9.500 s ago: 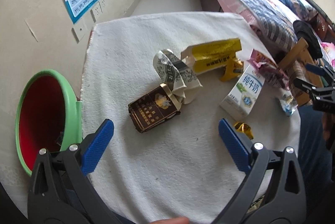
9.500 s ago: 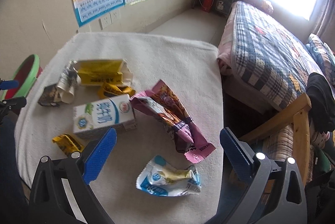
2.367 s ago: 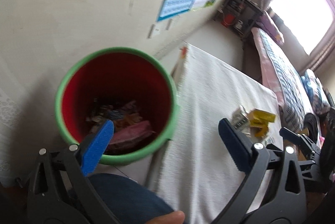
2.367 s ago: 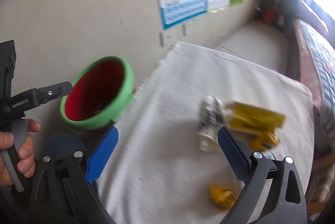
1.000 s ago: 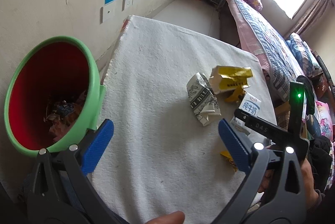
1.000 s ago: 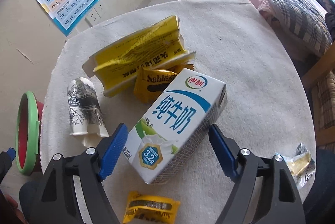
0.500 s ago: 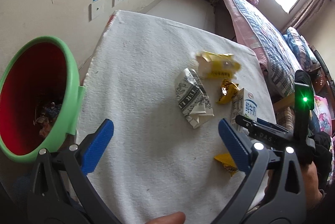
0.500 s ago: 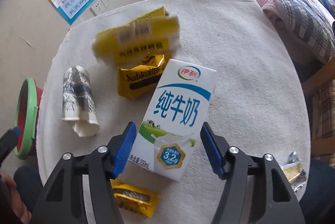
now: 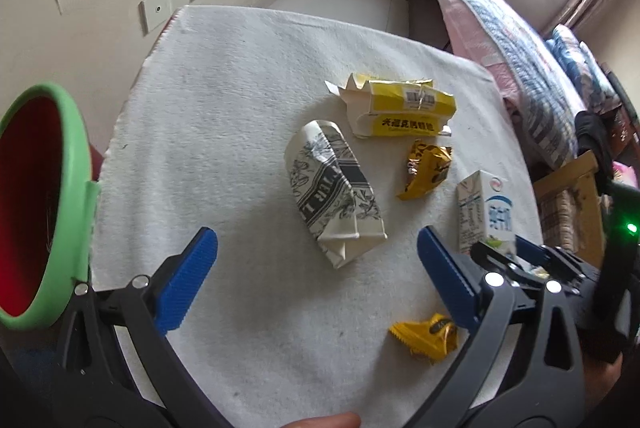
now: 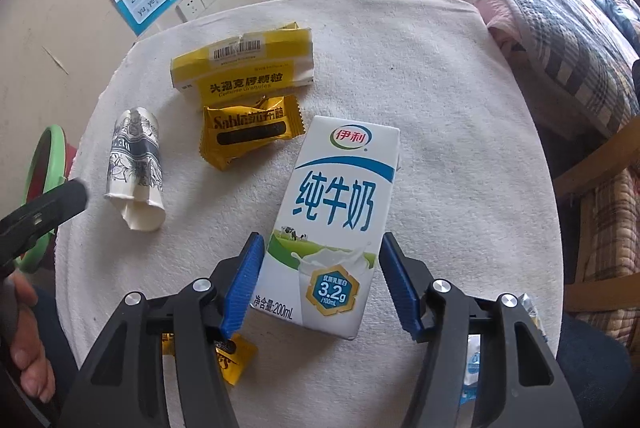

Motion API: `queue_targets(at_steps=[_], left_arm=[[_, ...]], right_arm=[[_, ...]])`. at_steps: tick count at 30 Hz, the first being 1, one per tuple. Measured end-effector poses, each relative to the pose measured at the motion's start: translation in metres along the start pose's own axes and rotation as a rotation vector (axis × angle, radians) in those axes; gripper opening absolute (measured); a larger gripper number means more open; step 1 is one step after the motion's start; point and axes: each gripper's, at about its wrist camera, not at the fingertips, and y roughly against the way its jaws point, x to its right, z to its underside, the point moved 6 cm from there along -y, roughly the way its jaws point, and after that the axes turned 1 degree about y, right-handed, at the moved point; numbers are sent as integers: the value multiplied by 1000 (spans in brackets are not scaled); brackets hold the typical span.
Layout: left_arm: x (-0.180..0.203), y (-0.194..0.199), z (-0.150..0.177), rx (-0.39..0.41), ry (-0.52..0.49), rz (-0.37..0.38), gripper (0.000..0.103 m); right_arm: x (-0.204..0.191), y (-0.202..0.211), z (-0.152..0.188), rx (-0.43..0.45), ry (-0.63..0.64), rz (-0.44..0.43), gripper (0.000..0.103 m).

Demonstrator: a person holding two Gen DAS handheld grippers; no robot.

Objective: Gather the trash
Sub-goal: 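Grasp the crumpled printed paper cup with the left tool while the right tool reaches the milk carton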

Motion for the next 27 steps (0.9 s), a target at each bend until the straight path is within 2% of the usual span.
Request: queue_targets(at_steps=[3,6,8,9,11,12,13,14,19,27], left_arm=[[4,-13,-4,-13,-3,-20,97],[4,-23,-6,-27,5,-31,85],[1,-29,-6,-43,22,-36,61],[0,-31,-7,-53,31,-32,56],[-3,-36,-6,-75,47,-18,36],[-4,-37,-5,-84,53,-8,30],[-5,-38,-5,-90,56,-2,20],[-6,-38,-4,-91,64,12,17],[-10,-30,-1,-72,77,40,16],[-20,4,3,-17,67,13,16]], right_arm=[[0,0,-2,5,4,-6,58],[1,1,-2,7,10,-13,58],[-1,0,-1,6,15,-21,58],[-1,0,0,5,17,-21,58],[-1,-1,1,5,19,-22,58],[-1,-1,1,7,18,-24,58],[0,-1,1,8,18,-25,58],[0,-1,1,9,17,-27,58],[1,-1,2,14,18,-31,58],[-8,17,-2,59,53,-33,57]])
